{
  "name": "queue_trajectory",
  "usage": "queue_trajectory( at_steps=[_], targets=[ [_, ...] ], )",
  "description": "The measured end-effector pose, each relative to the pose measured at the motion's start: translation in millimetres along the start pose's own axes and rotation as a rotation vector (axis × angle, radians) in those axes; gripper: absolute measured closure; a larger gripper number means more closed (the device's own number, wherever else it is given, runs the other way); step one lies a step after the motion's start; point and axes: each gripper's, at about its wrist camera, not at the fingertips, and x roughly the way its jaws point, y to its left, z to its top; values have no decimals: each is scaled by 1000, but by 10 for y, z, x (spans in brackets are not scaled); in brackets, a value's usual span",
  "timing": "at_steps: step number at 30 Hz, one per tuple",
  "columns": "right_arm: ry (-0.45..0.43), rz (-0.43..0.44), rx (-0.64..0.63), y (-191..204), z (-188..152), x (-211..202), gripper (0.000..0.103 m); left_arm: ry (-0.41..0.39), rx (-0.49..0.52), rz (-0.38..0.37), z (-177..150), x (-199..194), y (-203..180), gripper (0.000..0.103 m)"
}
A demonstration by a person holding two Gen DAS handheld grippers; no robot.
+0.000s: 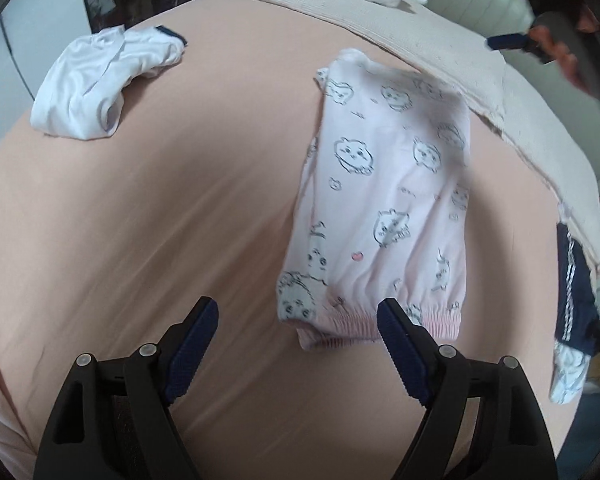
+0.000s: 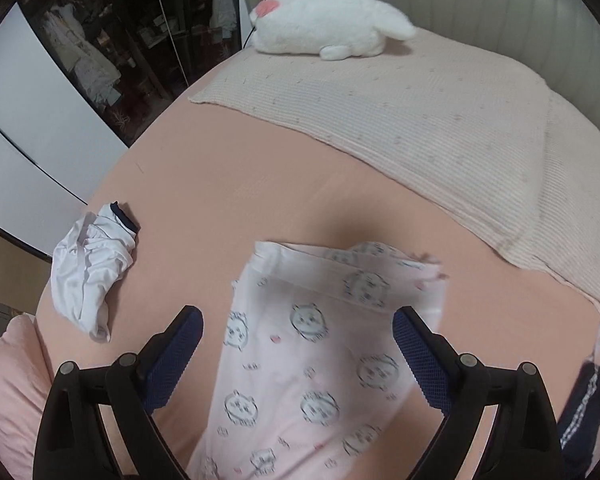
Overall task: Fold clothes
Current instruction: 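Lay the folded pink top down and open both grippers, then reach both grippers to the folded pink top's elastic hem end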
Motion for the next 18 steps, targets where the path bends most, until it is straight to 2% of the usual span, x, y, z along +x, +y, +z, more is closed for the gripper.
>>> queue_trajectory(
  at_steps=[7,13,18],
  targets=[
    [-41,-7,4,-340,-406,-654,7,-12,53,9,-41,-144,-206,22],
    [-42,-3,1,-523,-895,-906,7,-15,191,7,-48,-304,-397,22],
    [-21,2,9,-652,-1252,-958,7,-18,374,36,-18,-404,-570,21]
  ],
)
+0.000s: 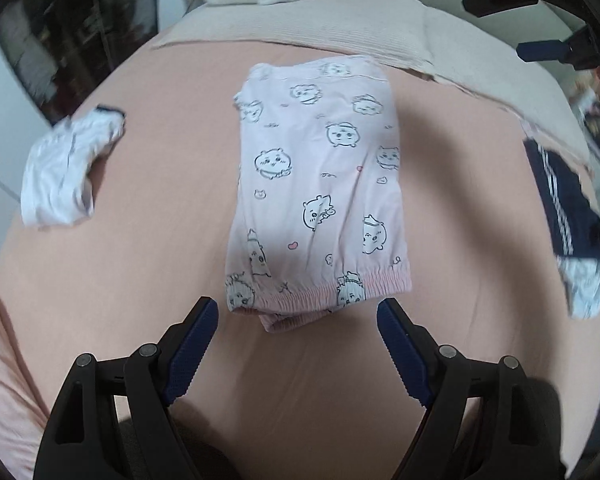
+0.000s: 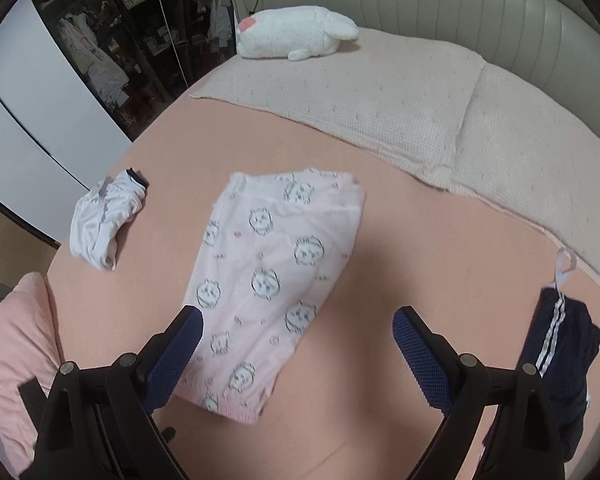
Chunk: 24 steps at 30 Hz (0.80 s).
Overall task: Fold clothes
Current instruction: 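Reach both grippers to the folded pink top's elastic hem end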
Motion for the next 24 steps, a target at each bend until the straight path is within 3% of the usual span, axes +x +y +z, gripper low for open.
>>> queue_trajectory(
  at_steps=[4,8,10,13,19,24],
  targets=[
    [5,3,3,-76,-212,-27,7,-3,135,-24,115,-49,-10,21],
    [-8,-25,-23,-79,-397,-40,7,-32,364,14,163,-68,-22,21],
    [-22,-40,-79,-29,-497,-37,7,-53,462,-26,170,-72,17,20],
    [-69,-98,-216,120,-690,0,7,-91,557,-57,208,-32,88,14],
    [-159,-236,-521,480,-1185,258,7,-138,755,161,129,283,141,12],
    [-220,-392,-840,808,-1731,600,7,-187,873,152,-185,451,144,11]
  ],
)
